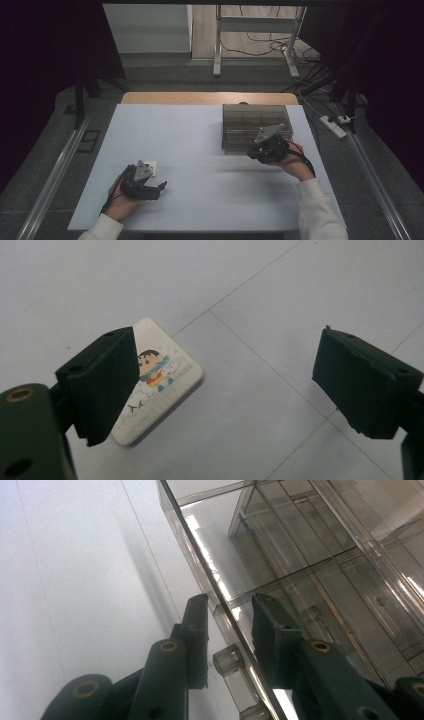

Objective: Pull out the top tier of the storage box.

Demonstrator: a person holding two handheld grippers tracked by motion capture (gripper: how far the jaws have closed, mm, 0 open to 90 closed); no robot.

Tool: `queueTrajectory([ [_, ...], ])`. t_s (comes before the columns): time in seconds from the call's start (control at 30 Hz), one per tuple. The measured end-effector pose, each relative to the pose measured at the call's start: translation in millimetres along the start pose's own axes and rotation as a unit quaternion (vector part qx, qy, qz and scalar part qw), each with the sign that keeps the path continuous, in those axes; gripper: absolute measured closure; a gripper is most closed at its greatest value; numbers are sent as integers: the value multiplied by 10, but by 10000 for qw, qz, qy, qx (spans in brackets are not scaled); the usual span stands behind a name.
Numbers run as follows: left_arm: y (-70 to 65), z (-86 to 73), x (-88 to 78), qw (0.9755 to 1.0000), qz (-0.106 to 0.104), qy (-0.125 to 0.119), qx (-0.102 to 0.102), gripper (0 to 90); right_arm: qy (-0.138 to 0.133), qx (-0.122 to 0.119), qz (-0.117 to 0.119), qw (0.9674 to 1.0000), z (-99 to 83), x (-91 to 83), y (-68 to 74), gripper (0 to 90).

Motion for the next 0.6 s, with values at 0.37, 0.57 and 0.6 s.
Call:
queueTrajectory([
  [0.37,-5,0,3,10000,-3,4,8,117,21,-44,0,10000,-8,-6,29,683],
  [0.57,-6,-1,3,10000,-5,11,13,117,31,-57,-5,10000,-9,-8,41,683],
  [0.6,-7,-1,3,10000,-7,11,18,117,28,-55,-5,10000,-10,-8,43,684],
])
Point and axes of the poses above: each handheld gripper's, and its own axes: x roughly forward along the jaws, z roughly out of its top, y roughly to its left, the point moved 8 cm from there along x, roughly forward along the jaws, and after that the axes turned 3 degrees about -z, right-handed, at the moved point
